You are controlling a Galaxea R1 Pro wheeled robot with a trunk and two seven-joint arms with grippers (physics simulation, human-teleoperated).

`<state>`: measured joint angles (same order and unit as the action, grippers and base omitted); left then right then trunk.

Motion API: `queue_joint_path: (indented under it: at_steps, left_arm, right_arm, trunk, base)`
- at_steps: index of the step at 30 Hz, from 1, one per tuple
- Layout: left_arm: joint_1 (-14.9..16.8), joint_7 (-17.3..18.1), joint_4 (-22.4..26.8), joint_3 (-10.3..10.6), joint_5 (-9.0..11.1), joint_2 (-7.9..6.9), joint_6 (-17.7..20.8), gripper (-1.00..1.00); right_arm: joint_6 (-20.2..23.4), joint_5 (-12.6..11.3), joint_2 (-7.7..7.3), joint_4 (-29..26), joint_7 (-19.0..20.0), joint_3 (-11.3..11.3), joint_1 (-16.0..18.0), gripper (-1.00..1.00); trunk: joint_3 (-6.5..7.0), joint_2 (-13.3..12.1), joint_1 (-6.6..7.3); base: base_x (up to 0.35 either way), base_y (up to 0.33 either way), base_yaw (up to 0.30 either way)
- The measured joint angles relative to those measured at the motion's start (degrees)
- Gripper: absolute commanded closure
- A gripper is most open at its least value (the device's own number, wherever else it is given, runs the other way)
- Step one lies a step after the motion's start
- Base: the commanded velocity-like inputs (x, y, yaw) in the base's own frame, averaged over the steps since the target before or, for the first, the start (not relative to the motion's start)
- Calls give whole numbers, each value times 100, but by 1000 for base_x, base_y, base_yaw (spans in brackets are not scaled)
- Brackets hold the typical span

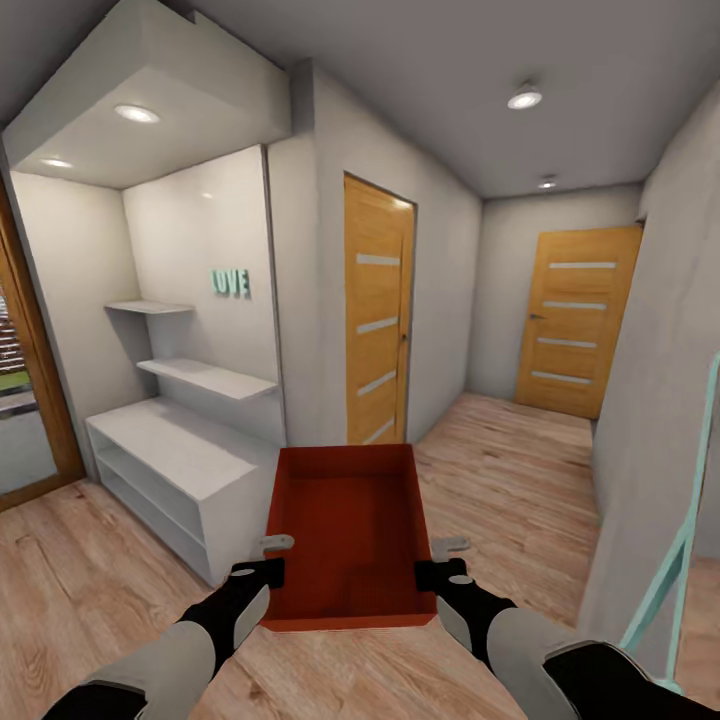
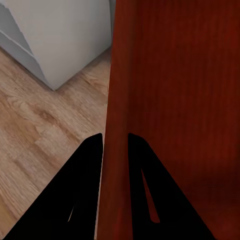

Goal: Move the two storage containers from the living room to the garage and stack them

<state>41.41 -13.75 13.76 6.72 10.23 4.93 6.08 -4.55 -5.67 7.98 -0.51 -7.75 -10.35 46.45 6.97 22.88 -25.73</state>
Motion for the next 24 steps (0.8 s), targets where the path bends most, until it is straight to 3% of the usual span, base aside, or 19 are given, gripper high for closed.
queue_joint_path:
  at_steps: [24]
  left_arm:
    - [0,7,1,-3,-7,-1,-2,100]
  right_arm:
    - [-4,-3,0,0,1,0,0,100]
  trunk:
    - [0,0,0]
  base:
    - [323,98,-236]
